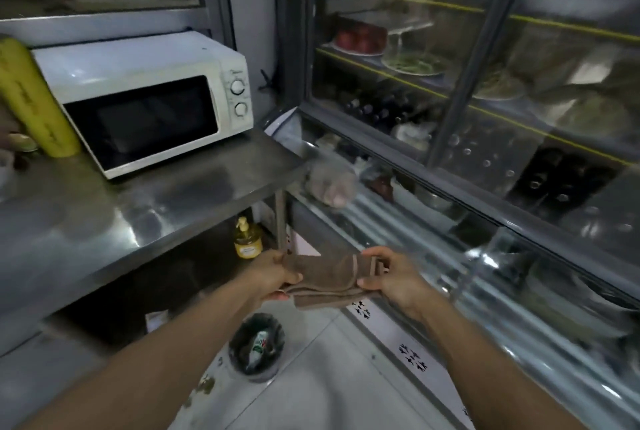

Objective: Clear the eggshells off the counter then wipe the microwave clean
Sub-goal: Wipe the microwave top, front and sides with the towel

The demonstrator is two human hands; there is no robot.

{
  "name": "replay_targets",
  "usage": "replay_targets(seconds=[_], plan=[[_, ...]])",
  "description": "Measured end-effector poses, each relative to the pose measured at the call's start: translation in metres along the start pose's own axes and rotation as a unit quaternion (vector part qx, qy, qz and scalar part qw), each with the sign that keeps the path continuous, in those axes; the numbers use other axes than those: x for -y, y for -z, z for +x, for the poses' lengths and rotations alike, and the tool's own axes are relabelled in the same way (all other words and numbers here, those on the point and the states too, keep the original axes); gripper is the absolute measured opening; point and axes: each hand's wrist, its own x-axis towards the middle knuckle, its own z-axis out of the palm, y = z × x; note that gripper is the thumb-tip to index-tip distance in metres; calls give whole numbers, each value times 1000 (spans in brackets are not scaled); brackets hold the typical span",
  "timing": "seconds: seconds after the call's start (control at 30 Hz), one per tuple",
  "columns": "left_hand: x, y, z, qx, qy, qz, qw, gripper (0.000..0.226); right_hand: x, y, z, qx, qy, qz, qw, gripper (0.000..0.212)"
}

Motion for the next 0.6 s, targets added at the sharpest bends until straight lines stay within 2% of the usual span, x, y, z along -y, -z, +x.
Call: replay_targets(seconds=[0.13, 0.3, 0.47, 0.6], plan=[[9, 19, 42, -35, 30, -37, 998, 16, -3, -19, 60, 20, 16, -48, 999, 51], [21, 37, 96, -71, 55, -71, 993, 25, -16, -46, 142, 38, 26, -94, 995, 51], [37, 51, 135, -112, 96, -115, 982, 17, -36, -79, 207, 67, 11, -131, 989, 54], [51, 55, 176, -157, 132, -147, 968, 46, -50, -100, 254, 89, 13, -133, 987, 54]])
